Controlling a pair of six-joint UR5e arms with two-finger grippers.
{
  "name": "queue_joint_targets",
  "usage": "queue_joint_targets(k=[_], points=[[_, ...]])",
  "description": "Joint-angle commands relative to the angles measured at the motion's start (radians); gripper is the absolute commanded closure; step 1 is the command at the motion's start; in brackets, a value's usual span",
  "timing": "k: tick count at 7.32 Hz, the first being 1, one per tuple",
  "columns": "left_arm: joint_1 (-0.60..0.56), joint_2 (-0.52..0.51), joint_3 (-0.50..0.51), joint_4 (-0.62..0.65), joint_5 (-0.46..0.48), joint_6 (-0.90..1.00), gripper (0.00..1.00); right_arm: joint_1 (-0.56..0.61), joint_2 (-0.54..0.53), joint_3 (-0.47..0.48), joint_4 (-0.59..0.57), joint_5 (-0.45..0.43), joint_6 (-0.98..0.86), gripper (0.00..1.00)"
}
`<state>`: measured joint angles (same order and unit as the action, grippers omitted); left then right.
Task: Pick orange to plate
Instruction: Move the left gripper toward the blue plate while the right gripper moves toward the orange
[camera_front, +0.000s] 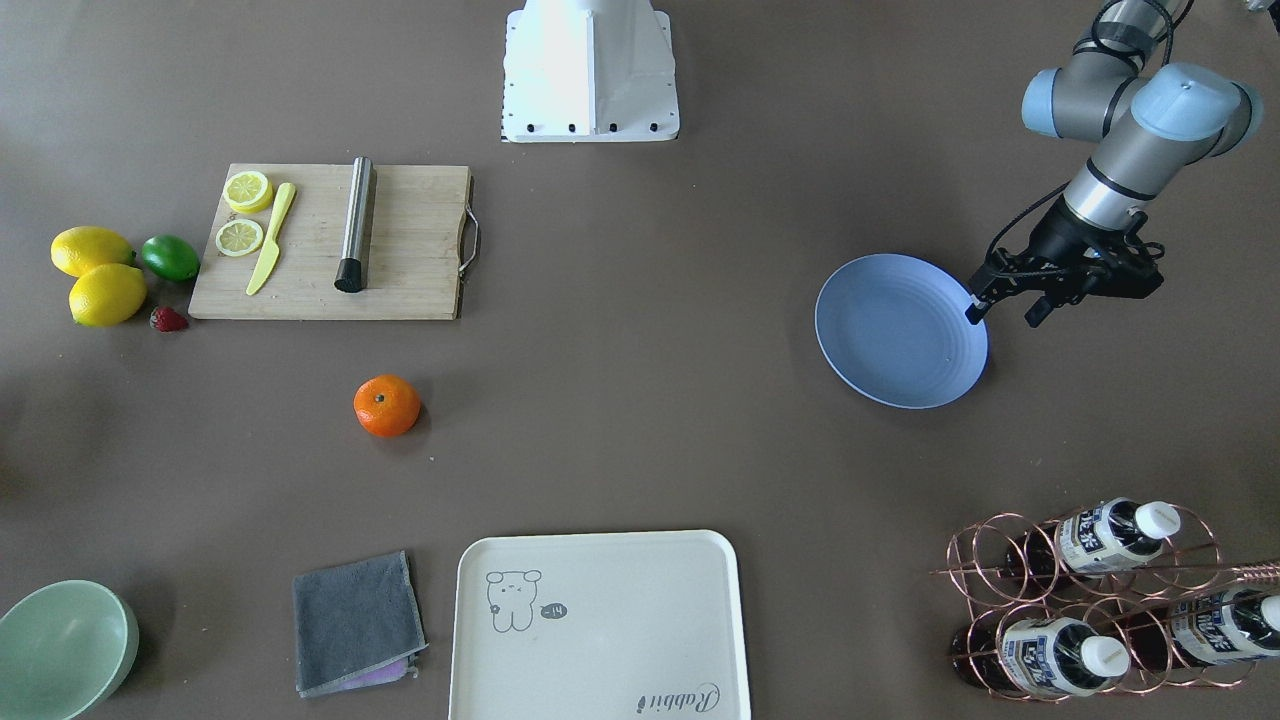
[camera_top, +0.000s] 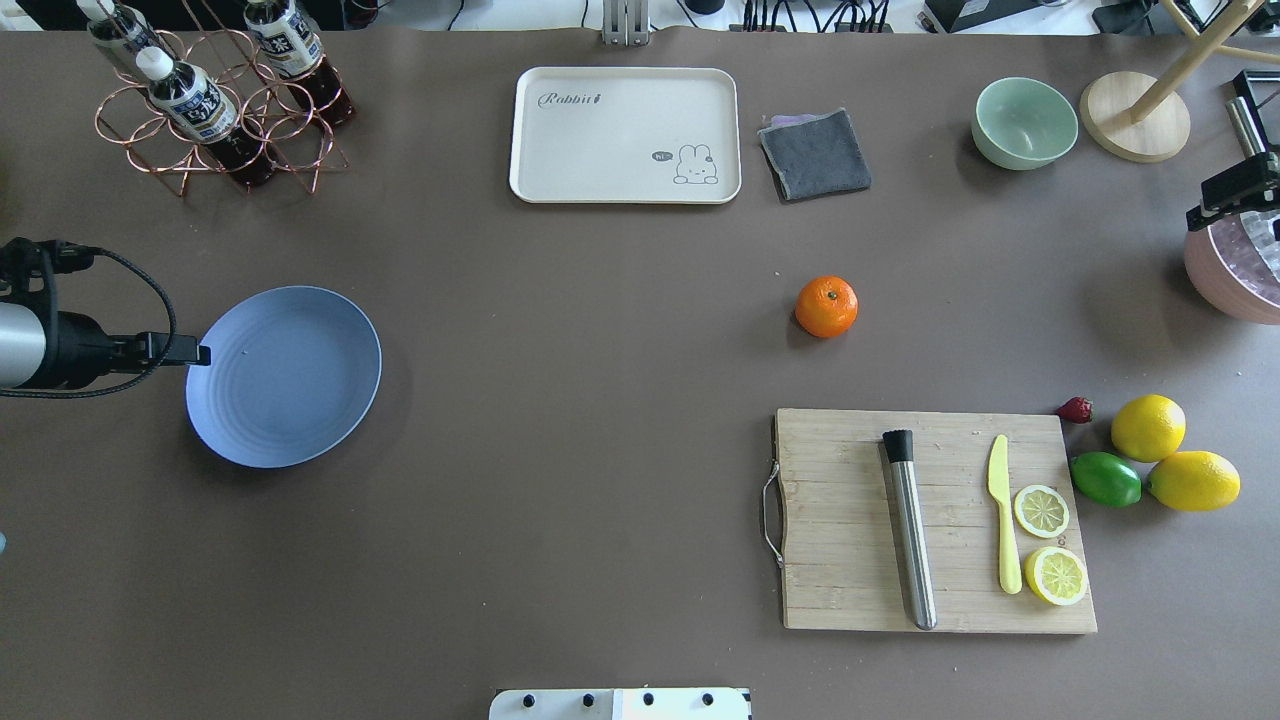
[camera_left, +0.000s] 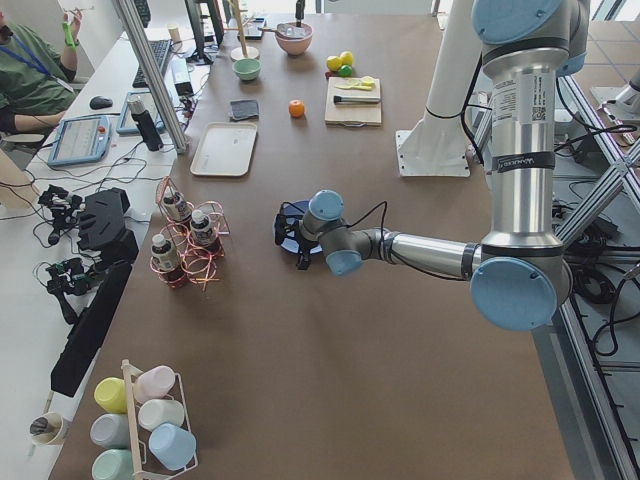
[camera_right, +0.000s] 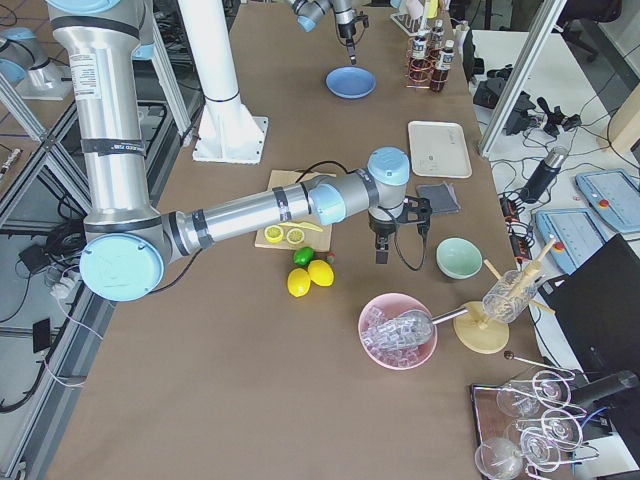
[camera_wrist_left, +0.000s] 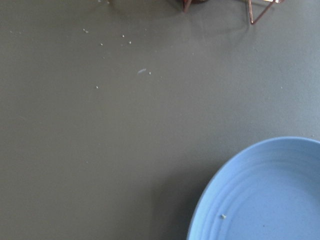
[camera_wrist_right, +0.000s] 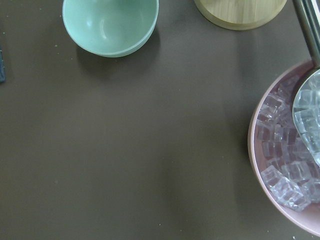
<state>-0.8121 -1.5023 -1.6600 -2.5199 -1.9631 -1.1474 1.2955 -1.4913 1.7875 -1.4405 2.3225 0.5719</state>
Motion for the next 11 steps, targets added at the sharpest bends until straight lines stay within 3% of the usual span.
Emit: queue_joint_targets(k=[1,2,3,4,7,8,10,11], points=[[0.066,-0.007,0.009,0.0,0.052,-0.002,0.15,-0.019,0.005,0.0,0.009,-0.005,0.022,0.0],[0.067,-0.013,0.017,0.0,0.052,-0.002,0.3,-0.022,0.011,-0.002,0.009,-0.006,0.022,0.0],[0.067,-0.013,0.022,-0.002,0.05,0.001,0.73,-0.024,0.011,0.0,0.009,-0.018,0.022,0.0],[0.067,-0.013,0.025,-0.002,0.052,0.008,1.0,-0.025,0.011,0.0,0.009,-0.018,0.022,0.0],[0.059,-0.009,0.02,-0.029,0.041,-0.009,1.0,-0.028,0.013,0.001,0.009,-0.017,0.023,0.0],[0.045,-0.012,0.002,-0.025,-0.004,-0.011,1.0,-0.028,0.014,0.004,0.009,-0.015,0.022,0.0],[-0.104,-0.036,-0.017,-0.019,-0.235,-0.011,1.0,-0.041,0.049,0.004,0.009,-0.017,0.066,0.0],[-0.123,-0.067,-0.03,-0.002,-0.264,-0.015,1.0,-0.071,0.066,0.004,0.009,-0.02,0.104,0.0]])
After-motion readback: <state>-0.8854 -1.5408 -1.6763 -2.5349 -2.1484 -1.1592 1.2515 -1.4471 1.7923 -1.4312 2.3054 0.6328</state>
